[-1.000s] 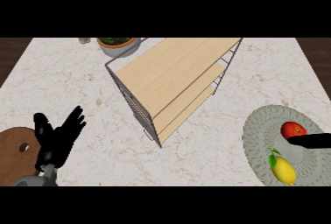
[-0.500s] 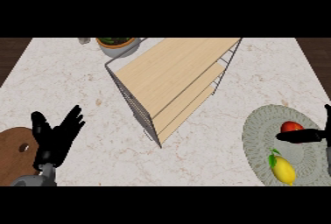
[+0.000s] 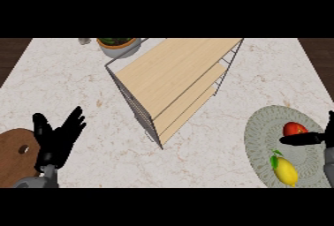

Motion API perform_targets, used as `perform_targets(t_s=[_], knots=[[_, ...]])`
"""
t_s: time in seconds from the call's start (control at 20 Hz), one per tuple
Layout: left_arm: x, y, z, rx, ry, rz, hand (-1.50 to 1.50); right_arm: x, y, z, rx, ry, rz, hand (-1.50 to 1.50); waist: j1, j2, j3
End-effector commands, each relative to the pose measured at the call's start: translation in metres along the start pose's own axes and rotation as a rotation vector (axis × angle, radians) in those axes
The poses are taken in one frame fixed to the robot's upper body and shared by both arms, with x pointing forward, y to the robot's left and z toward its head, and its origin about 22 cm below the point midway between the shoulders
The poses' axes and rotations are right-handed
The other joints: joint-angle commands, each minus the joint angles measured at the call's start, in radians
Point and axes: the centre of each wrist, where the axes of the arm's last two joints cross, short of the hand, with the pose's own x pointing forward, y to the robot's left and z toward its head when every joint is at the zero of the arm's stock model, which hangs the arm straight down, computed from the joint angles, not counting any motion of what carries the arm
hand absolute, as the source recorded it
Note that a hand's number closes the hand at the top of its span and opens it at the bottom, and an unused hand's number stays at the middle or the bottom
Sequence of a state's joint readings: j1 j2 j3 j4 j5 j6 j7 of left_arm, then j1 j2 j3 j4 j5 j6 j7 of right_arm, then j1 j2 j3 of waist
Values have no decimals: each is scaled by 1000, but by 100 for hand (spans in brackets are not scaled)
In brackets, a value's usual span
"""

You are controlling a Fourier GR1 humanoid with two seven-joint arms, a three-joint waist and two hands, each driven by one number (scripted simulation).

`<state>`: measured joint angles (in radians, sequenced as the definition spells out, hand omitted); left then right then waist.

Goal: Pick the tomato from the placemat and place it in the tiered shelf

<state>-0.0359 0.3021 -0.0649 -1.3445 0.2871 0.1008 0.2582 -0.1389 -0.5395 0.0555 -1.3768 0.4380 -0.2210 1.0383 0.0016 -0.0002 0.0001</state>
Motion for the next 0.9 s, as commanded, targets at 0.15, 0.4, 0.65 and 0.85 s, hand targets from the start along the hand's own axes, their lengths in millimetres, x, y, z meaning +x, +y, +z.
perform_targets(t_s=[0.15, 0.4, 0.65, 0.85], knots=[[-11, -10, 2, 7, 3, -16, 0, -12, 26, -22, -50, 26, -3, -150, 1, 0, 0], [-4, -9, -9, -4, -5, -1, 0, -17, 29, -31, -39, -8, -8, -150, -1, 0, 0], [17, -4, -4, 9, -5, -18, 0, -21, 57, -39, 8, -37, -13, -150, 2, 1, 0], [2, 14, 1, -5, -11, -28, 0, -18, 60, -39, 165, -135, 209, 150, 11, 2, 1]])
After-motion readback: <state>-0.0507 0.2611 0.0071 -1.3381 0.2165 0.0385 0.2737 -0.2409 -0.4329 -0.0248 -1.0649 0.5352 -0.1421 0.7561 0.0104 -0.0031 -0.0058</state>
